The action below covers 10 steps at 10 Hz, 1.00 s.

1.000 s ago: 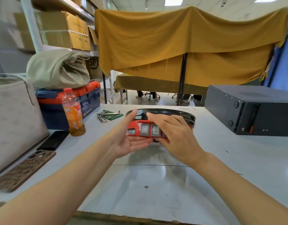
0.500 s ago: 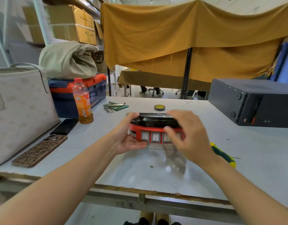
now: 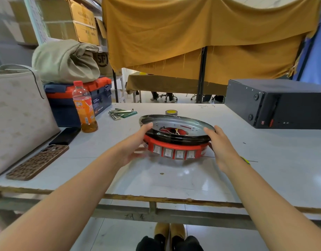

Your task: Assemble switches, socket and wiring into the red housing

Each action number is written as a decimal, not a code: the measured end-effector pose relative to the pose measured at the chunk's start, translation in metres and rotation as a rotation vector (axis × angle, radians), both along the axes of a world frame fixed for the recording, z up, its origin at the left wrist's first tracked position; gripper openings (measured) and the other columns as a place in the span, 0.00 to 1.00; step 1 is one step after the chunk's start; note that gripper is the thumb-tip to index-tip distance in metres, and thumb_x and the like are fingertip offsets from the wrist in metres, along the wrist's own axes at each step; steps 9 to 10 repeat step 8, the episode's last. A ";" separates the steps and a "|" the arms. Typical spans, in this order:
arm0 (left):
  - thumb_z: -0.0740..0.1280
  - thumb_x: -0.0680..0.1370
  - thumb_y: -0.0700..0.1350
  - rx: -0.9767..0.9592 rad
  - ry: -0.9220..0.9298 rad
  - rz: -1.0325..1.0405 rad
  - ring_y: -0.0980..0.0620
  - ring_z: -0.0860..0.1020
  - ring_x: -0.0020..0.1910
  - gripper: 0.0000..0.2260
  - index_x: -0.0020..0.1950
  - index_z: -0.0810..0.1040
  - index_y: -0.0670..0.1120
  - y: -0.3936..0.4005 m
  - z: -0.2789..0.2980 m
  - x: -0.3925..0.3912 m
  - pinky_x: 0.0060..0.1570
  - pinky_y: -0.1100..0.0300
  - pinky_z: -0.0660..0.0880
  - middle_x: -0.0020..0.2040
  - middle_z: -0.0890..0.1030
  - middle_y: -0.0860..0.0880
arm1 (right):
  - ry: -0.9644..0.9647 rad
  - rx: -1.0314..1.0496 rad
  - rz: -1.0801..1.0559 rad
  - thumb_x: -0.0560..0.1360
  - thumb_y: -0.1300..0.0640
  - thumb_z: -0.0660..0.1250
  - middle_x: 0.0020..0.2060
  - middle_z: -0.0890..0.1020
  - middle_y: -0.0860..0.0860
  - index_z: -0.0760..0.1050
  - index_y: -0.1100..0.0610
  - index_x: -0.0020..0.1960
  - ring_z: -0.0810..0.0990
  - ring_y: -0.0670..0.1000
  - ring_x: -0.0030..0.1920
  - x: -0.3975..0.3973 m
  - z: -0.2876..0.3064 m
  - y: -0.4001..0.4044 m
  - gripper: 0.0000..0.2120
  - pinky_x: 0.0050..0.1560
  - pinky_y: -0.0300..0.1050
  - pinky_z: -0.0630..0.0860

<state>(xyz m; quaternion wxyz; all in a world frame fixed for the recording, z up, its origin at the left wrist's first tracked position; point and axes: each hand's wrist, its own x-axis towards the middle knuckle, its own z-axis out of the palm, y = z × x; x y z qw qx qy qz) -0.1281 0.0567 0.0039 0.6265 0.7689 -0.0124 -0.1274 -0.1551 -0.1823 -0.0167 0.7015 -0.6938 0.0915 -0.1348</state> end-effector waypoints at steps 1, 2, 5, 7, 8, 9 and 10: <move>0.56 0.74 0.67 0.073 -0.060 0.056 0.48 0.70 0.65 0.29 0.67 0.71 0.49 -0.005 -0.014 0.011 0.69 0.49 0.63 0.67 0.72 0.47 | -0.022 -0.002 -0.004 0.78 0.56 0.59 0.46 0.79 0.42 0.71 0.48 0.50 0.77 0.37 0.42 0.001 -0.004 -0.002 0.05 0.27 0.27 0.71; 0.55 0.77 0.63 0.056 -0.092 0.119 0.48 0.73 0.62 0.26 0.67 0.70 0.49 -0.010 -0.026 0.017 0.66 0.48 0.66 0.65 0.75 0.47 | -0.018 0.015 -0.017 0.78 0.59 0.58 0.46 0.77 0.42 0.68 0.48 0.56 0.75 0.39 0.44 0.004 -0.008 -0.002 0.09 0.30 0.32 0.72; 0.58 0.77 0.63 -0.046 -0.270 0.224 0.59 0.75 0.55 0.24 0.68 0.67 0.51 -0.010 -0.052 0.035 0.55 0.61 0.69 0.61 0.74 0.54 | -0.069 0.042 -0.009 0.76 0.60 0.60 0.48 0.79 0.41 0.67 0.47 0.62 0.77 0.40 0.48 0.027 -0.021 -0.005 0.16 0.39 0.33 0.72; 0.52 0.79 0.63 0.100 -0.398 0.216 0.58 0.69 0.59 0.22 0.69 0.68 0.56 -0.012 -0.060 0.038 0.58 0.60 0.63 0.58 0.71 0.60 | -0.096 0.007 0.039 0.79 0.54 0.59 0.52 0.80 0.40 0.69 0.43 0.64 0.78 0.40 0.52 0.029 -0.029 -0.006 0.14 0.41 0.32 0.74; 0.50 0.80 0.62 0.129 -0.423 0.273 0.56 0.72 0.56 0.19 0.63 0.71 0.56 -0.014 -0.061 0.035 0.54 0.59 0.64 0.55 0.74 0.58 | -0.107 -0.062 -0.005 0.79 0.52 0.60 0.55 0.78 0.39 0.68 0.47 0.65 0.76 0.40 0.54 0.024 -0.025 -0.005 0.15 0.47 0.35 0.72; 0.50 0.80 0.62 0.129 -0.423 0.273 0.56 0.72 0.56 0.19 0.63 0.71 0.56 -0.014 -0.061 0.035 0.54 0.59 0.64 0.55 0.74 0.58 | -0.107 -0.062 -0.005 0.79 0.52 0.60 0.55 0.78 0.39 0.68 0.47 0.65 0.76 0.40 0.54 0.024 -0.025 -0.005 0.15 0.47 0.35 0.72; 0.50 0.80 0.62 0.129 -0.423 0.273 0.56 0.72 0.56 0.19 0.63 0.71 0.56 -0.014 -0.061 0.035 0.54 0.59 0.64 0.55 0.74 0.58 | -0.107 -0.062 -0.005 0.79 0.52 0.60 0.55 0.78 0.39 0.68 0.47 0.65 0.76 0.40 0.54 0.024 -0.025 -0.005 0.15 0.47 0.35 0.72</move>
